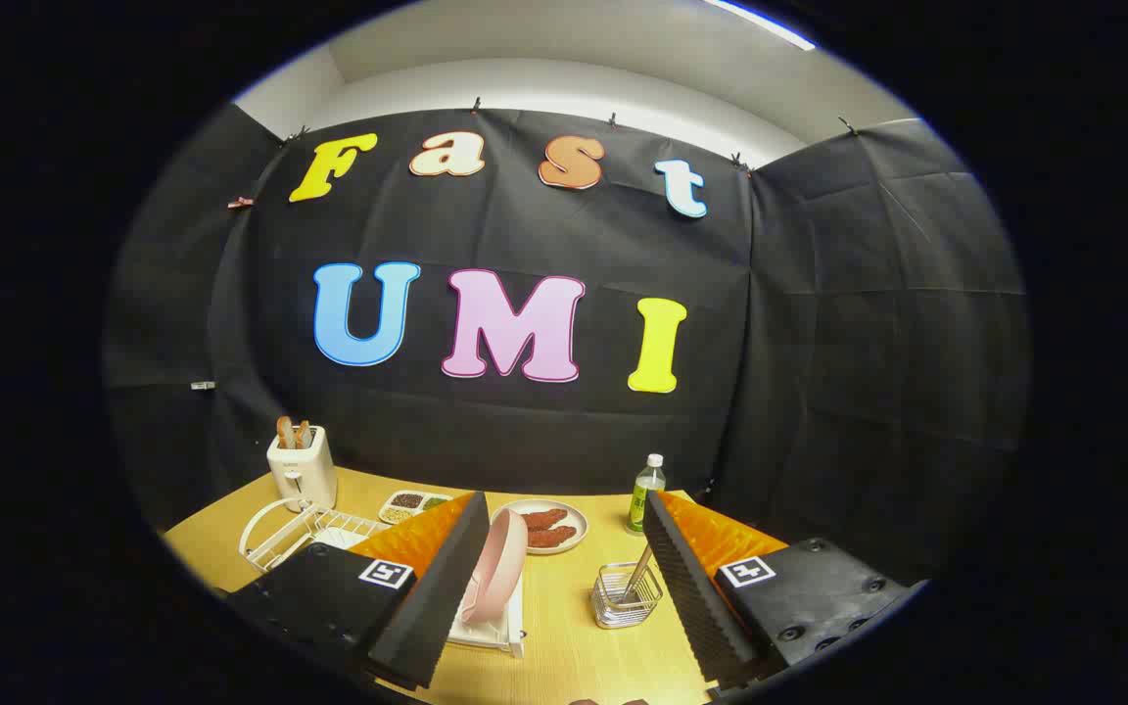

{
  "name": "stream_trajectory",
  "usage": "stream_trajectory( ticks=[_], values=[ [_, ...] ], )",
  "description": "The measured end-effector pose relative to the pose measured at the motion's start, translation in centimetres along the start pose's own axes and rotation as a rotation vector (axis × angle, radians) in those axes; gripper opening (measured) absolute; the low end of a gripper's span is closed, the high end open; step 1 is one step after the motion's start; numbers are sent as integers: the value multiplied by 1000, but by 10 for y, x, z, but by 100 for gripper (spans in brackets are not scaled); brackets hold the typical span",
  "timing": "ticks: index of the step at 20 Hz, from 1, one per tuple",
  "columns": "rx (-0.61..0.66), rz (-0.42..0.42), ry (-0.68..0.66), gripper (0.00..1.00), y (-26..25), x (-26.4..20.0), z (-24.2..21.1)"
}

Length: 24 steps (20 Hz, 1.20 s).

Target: Take the plate from the dish rack, then take the spoon from the basket and place it into the plate.

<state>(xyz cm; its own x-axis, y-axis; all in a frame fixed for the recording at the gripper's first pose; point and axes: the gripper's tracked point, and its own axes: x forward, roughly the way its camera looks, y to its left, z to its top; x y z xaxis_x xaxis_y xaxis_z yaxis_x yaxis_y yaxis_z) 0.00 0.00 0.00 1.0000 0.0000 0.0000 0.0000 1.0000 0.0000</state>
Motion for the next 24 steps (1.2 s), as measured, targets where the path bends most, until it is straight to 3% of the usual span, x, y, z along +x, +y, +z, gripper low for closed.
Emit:
stream_trajectory(
  ticks=[14, 24],
  values=[
    [34, -21, 84, 97, 1, 2, -17],
    [-19, 50, 227, 97, 25, 44, -27]
  ],
)
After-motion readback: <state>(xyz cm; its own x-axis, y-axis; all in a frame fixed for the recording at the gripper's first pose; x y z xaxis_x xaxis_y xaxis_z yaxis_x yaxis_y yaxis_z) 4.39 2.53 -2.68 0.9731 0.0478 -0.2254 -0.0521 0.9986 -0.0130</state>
